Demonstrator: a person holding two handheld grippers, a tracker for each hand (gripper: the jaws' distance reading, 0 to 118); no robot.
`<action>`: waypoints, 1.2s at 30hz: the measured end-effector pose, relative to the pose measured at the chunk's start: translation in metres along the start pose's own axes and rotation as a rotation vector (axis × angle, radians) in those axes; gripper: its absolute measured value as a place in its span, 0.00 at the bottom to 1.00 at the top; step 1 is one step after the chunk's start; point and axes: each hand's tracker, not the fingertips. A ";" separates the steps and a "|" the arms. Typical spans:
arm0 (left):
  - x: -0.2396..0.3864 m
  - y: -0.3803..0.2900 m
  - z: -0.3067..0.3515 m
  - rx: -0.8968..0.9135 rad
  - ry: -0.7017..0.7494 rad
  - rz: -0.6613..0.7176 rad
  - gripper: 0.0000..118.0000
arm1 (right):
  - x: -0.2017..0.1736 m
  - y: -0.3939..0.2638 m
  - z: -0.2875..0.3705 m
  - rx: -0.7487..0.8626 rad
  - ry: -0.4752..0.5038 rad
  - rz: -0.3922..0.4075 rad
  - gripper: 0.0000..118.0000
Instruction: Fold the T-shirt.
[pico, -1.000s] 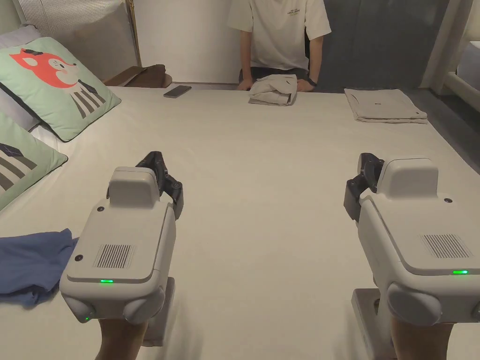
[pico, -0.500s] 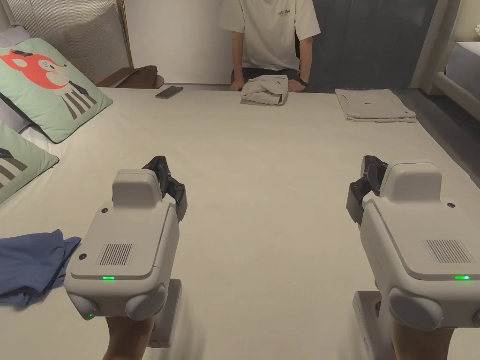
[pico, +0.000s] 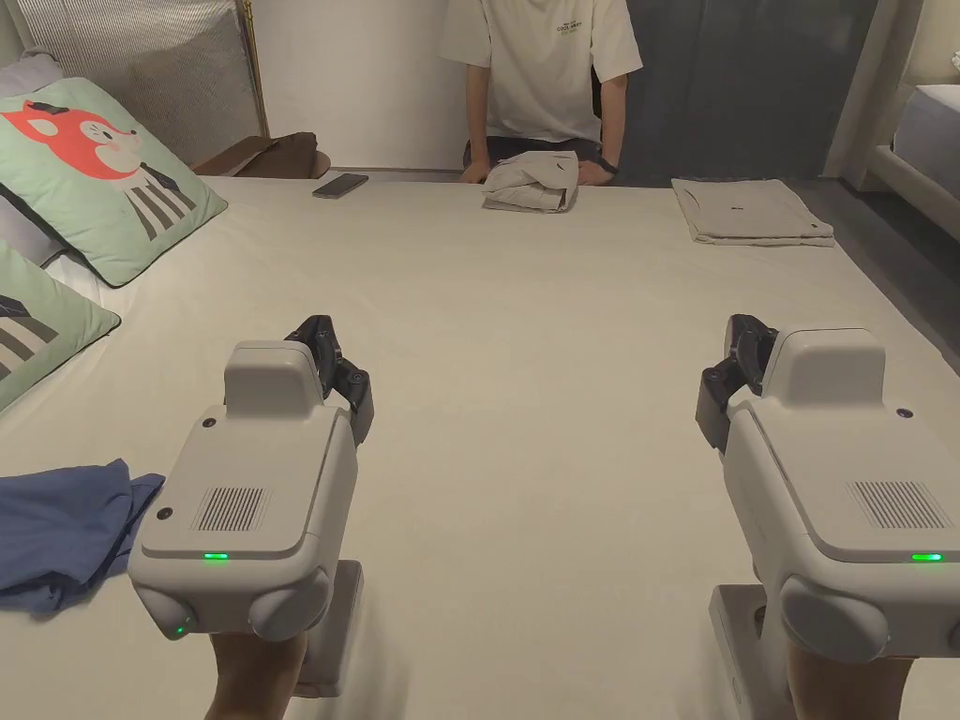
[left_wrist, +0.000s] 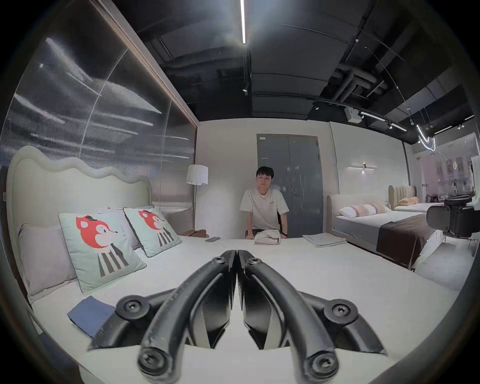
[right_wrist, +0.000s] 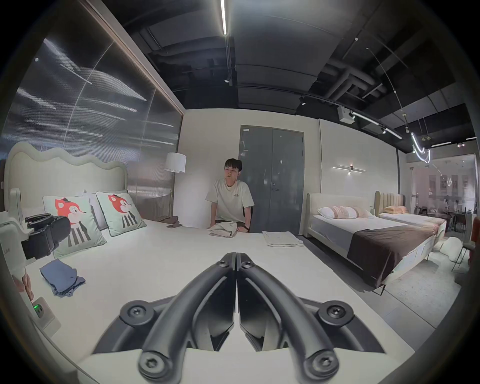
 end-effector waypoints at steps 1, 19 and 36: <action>0.000 0.000 0.000 0.000 0.001 0.001 0.00 | 0.000 0.000 0.000 0.001 0.000 0.000 0.00; -0.002 -0.003 0.000 -0.007 -0.002 0.009 0.00 | -0.002 -0.002 -0.001 -0.011 -0.005 0.014 0.00; 0.001 -0.006 -0.002 -0.013 -0.035 0.013 0.94 | -0.001 -0.005 -0.004 -0.020 -0.022 -0.001 0.97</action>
